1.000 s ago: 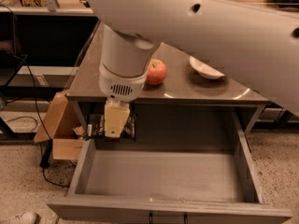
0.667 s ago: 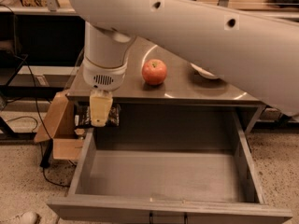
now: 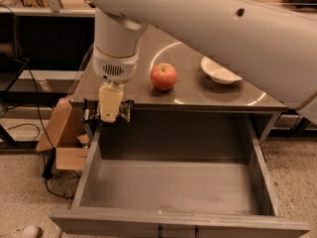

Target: Pick rxbar chocolate from top drawer and place on counter

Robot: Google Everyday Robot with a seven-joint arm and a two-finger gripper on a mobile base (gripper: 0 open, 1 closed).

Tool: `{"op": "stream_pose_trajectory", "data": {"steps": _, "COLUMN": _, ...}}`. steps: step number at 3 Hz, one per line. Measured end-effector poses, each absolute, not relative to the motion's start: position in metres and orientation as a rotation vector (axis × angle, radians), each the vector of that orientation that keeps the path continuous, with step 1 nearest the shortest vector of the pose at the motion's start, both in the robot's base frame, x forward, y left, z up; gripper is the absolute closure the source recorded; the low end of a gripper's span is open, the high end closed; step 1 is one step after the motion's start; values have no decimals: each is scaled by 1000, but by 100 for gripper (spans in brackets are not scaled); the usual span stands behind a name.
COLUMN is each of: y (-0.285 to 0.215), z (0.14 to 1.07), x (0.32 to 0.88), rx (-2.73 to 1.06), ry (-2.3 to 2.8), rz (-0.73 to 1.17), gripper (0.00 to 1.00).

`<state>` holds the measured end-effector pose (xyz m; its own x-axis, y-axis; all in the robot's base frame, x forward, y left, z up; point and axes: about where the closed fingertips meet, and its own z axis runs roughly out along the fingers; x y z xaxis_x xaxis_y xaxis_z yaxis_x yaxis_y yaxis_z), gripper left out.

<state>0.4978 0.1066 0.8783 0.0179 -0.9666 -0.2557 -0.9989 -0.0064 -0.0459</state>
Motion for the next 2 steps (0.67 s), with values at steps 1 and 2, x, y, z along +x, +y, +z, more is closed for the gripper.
{"op": "stream_pose_trajectory", "data": {"steps": 1, "y": 96, "z": 890, "x": 521, "rx": -1986, "ry": 2173, "rz": 178, "gripper": 100}}
{"op": "stream_pose_trajectory", "data": {"steps": 2, "y": 87, "z": 891, "x": 529, "rx": -1859, "ry": 2319, "rz": 135, "gripper": 100}}
